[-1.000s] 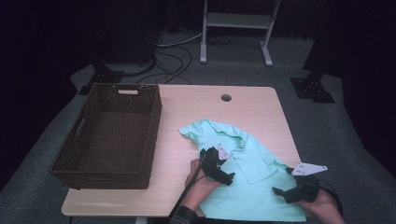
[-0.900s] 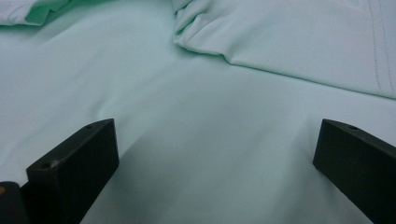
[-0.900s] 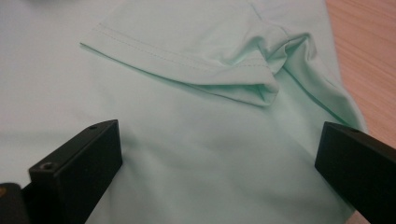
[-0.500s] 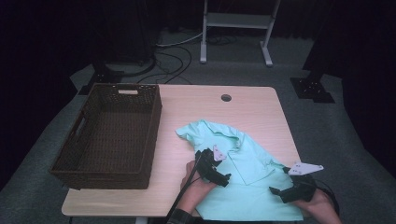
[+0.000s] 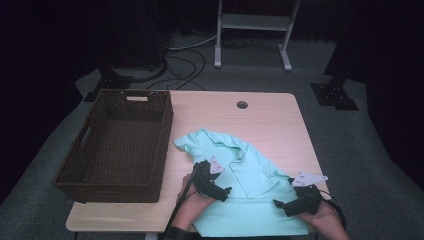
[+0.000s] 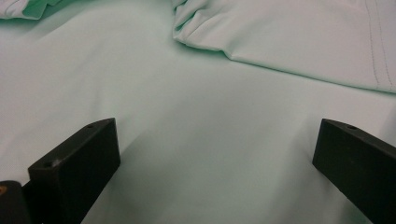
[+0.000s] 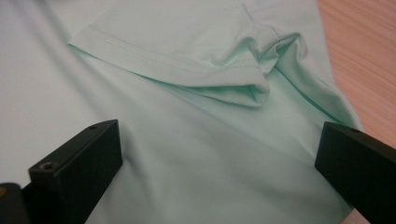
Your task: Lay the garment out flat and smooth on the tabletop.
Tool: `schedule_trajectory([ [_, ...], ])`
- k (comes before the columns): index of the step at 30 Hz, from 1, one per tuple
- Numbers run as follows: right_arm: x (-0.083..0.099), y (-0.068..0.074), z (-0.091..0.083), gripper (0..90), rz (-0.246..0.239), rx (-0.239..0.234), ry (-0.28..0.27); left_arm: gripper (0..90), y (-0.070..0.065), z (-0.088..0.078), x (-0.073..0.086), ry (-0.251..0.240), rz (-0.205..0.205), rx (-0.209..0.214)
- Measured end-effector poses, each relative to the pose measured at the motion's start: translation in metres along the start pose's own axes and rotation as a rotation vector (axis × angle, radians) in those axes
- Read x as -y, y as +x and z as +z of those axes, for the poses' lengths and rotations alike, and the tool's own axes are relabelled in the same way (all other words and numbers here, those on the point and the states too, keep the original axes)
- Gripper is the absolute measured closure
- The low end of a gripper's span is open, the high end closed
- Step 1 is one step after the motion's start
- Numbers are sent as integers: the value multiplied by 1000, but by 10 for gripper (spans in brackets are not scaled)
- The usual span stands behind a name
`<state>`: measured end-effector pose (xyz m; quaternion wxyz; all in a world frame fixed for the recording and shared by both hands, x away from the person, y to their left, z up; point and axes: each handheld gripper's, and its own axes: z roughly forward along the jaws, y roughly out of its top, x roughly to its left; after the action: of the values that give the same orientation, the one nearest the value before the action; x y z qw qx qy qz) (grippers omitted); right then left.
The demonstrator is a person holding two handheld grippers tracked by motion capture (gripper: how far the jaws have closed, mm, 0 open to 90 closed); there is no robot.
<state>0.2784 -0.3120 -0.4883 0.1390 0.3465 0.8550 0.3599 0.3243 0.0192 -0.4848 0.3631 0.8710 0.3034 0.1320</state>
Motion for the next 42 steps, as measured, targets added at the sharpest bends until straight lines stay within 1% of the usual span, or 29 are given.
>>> schedule_trajectory([
  [3, -2, 2, 2, 0, 3, 3, -1, 0, 0, 0, 0, 0, 1, 0],
  [8, -1, 0, 1, 0, -14, -12, 5, 0, 0, 0, 0, 1, 2, 0],
  [9, -2, 1, 1, 0, -9, -8, 9, 0, 0, 0, 0, 2, 2, 0],
  [12, -5, 3, 1, 0, -14, -13, 29, 0, 0, 0, 0, 3, 3, 0],
  [16, -9, 2, 4, 0, -18, -22, 33, 0, 0, 0, 0, 2, 2, -1],
  [18, -10, 2, 4, 0, -8, -25, 26, 0, 0, 0, 0, 2, 1, 0],
  [22, -15, 3, 5, 0, -8, -28, 13, 0, 0, 0, 0, 3, 1, 0],
  [23, -16, 3, 5, 0, -17, -28, 11, 0, 0, 0, 0, 3, 1, 0],
  [30, -24, 4, 7, 0, -12, -47, -24, 0, 0, 0, 0, 2, 2, -2],
  [39, -41, 2, 9, 2, -16, -58, -75, 0, 0, 0, 0, 3, 3, -2],
  [40, -43, 2, 10, 30, -19, -60, -76, 0, 0, 0, 0, 3, 3, -2],
  [42, -45, 2, 11, 34, -25, -66, -82, 0, 0, 0, 0, 3, 3, -2],
])
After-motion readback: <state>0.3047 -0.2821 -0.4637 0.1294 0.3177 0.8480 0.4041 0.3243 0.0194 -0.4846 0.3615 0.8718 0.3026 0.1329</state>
